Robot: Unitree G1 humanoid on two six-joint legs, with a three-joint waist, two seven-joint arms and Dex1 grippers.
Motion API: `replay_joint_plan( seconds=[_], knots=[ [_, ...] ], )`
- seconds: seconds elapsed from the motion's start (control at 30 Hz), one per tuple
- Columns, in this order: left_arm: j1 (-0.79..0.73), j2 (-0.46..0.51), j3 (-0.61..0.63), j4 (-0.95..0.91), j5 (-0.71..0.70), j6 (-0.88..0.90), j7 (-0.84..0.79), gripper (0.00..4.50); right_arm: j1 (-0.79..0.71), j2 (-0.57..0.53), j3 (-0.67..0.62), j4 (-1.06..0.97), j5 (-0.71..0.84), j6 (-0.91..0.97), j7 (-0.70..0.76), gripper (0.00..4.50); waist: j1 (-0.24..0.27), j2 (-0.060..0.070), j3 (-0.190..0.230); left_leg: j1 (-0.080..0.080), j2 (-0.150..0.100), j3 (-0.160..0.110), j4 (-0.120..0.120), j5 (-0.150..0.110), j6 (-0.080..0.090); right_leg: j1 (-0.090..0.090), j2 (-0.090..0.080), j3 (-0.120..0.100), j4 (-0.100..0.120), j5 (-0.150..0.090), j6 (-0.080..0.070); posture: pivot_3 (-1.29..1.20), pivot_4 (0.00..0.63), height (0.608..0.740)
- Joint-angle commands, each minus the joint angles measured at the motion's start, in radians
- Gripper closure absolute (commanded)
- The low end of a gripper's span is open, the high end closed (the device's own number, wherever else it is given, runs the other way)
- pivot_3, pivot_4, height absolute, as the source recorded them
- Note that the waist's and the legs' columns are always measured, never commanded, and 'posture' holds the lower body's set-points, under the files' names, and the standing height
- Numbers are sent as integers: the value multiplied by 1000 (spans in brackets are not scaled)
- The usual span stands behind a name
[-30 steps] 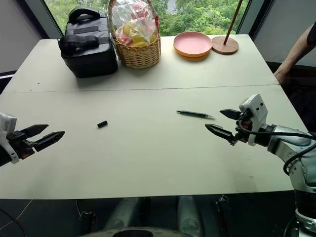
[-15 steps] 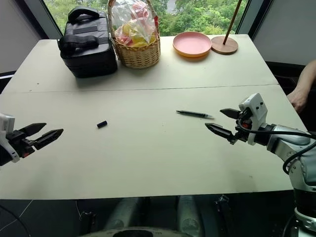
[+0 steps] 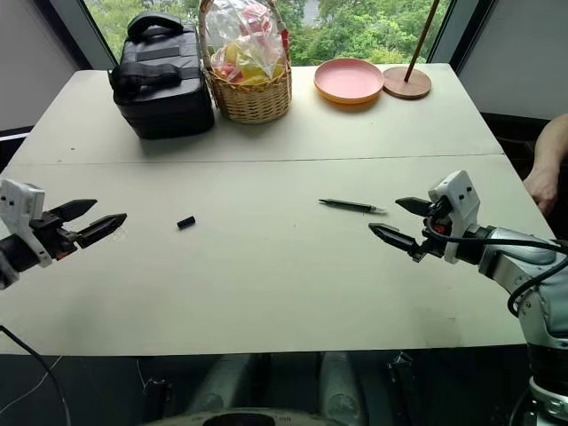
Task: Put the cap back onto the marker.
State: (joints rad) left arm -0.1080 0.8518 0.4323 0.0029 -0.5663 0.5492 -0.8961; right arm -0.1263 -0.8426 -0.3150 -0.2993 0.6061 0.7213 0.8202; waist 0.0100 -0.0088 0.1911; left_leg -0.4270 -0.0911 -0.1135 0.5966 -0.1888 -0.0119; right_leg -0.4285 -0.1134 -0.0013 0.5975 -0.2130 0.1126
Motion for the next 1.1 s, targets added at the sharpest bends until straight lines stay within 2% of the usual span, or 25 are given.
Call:
replay_joint_plan(
  seconds=[0.03, 0.2, 0.33, 0.5, 0.73, 1.1],
  knots=[
    [-101, 44, -75, -5, 9, -28, -91, 21, -21, -2, 13, 12, -29, -50, 6, 0, 4, 0, 0, 0, 0, 0, 0, 0, 0, 0, 0, 0, 0, 0, 0, 0, 150, 740],
    [-276, 46, -229, 9, 24, -40, -225, 21, -63, -18, 112, 108, -159, -157, 14, 0, 2, -1, 0, 1, -1, 1, 2, 0, 0, 2, 1, 0, 0, 1, 1, 0, 150, 740],
    [-504, -11, -375, 95, 16, -18, -376, 21, -180, 29, 212, 296, -253, -275, 34, 0, -3, -1, 0, 1, -1, 2, 3, 2, 2, 2, 2, 0, 2, 2, 3, 0, 150, 740],
    [-608, -60, -465, 172, 47, -46, -486, 21, -335, 82, 324, 490, -339, -412, 123, 0, -29, -1, 0, 2, 0, 4, 3, 3, 2, 2, 3, 0, 3, 4, 5, 0, 150, 740],
    [-633, -107, -524, 226, 107, -108, -548, 21, -552, 163, 432, 779, -437, -557, 242, 0, -32, -1, 0, 2, 0, 4, 5, 3, 1, 1, 4, 1, 8, 4, 5, 0, 150, 740],
    [-497, -125, -476, 81, 70, -47, -466, 21, -722, 245, 485, 1123, -508, -642, 425, 0, -29, -1, 1, 2, 0, -1, 14, 3, 1, 1, 4, 1, 17, 4, 5, 0, 150, 740]
  ],
)
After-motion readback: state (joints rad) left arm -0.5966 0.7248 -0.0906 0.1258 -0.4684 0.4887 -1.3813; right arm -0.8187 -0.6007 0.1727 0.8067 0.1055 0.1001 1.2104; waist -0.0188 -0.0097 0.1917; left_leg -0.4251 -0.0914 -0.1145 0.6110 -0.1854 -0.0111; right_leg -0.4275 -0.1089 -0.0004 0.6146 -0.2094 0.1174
